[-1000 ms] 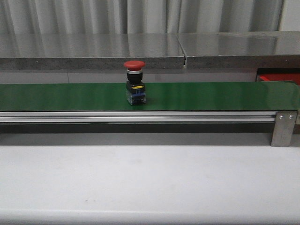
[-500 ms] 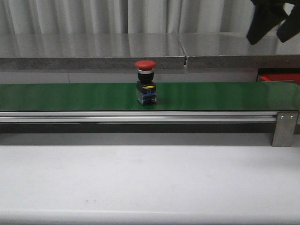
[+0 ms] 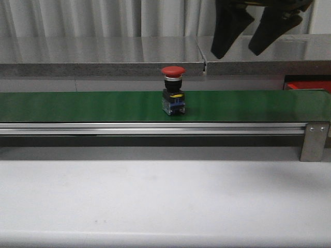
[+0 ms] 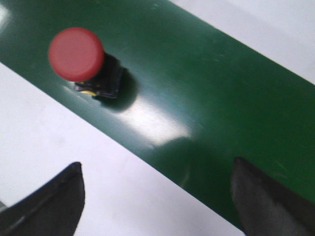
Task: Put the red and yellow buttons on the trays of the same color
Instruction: 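Lower the right gripper onto the red button on the belt and grasp it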
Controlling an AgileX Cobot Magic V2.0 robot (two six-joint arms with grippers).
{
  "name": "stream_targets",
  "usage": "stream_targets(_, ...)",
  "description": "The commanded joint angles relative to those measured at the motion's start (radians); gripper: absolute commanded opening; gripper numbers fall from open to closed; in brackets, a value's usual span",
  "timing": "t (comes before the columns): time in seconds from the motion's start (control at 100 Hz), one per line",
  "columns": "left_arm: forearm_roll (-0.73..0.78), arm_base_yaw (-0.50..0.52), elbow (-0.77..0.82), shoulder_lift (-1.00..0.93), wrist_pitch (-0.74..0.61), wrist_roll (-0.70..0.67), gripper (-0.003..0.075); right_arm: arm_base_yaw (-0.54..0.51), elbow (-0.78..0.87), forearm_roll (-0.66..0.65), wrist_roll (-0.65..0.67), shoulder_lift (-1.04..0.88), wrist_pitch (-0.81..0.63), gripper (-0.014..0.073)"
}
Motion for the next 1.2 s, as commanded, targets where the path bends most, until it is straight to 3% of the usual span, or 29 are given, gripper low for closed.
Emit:
stream_targets(0.0,-0.014,-0.006,-0.023,0.010,-0.072,-0.002,-0.0020,0.027,-0.067,0.009,-0.002,-0.008,0.009,0.0604)
stream_targets(0.36,-0.014,-0.006,-0.023,0.010,-0.072,-0.002,-0.0020,0.092,-0.207,0.032,0.011,0.147,0.060,0.0604)
stream_targets(0.64,-0.014,-0.006,-0.023,0.010,-0.072,-0.002,-0.0020,0.092,-0.224,0.025,0.059,0.210,-0.030,0.0593)
stream_targets(0.76,-0.014,-0.006,-0.023,0.010,-0.072,-0.002,-0.0020,0.092,-0.224,0.024,0.059,0.224,-0.069,0.0466)
stream_targets(0.88,-0.014,-0.006,-0.023,0.010,-0.072,-0.002,-0.0020,0.092,-0.224,0.024,0.059,0.229,-0.080,0.0241)
stream_targets(0.95,-0.014,-0.006,-0.023,0.010,-0.072,-0.002,-0.0020,0.092,-0.224,0.024,0.059,0.229,-0.080,0.0157)
stream_targets(1.19,-0.014,-0.006,-0.023,0.010,-0.072,-0.002,-0.0020,0.090,-0.224,0.024,0.059,0.210,-0.081,0.0118)
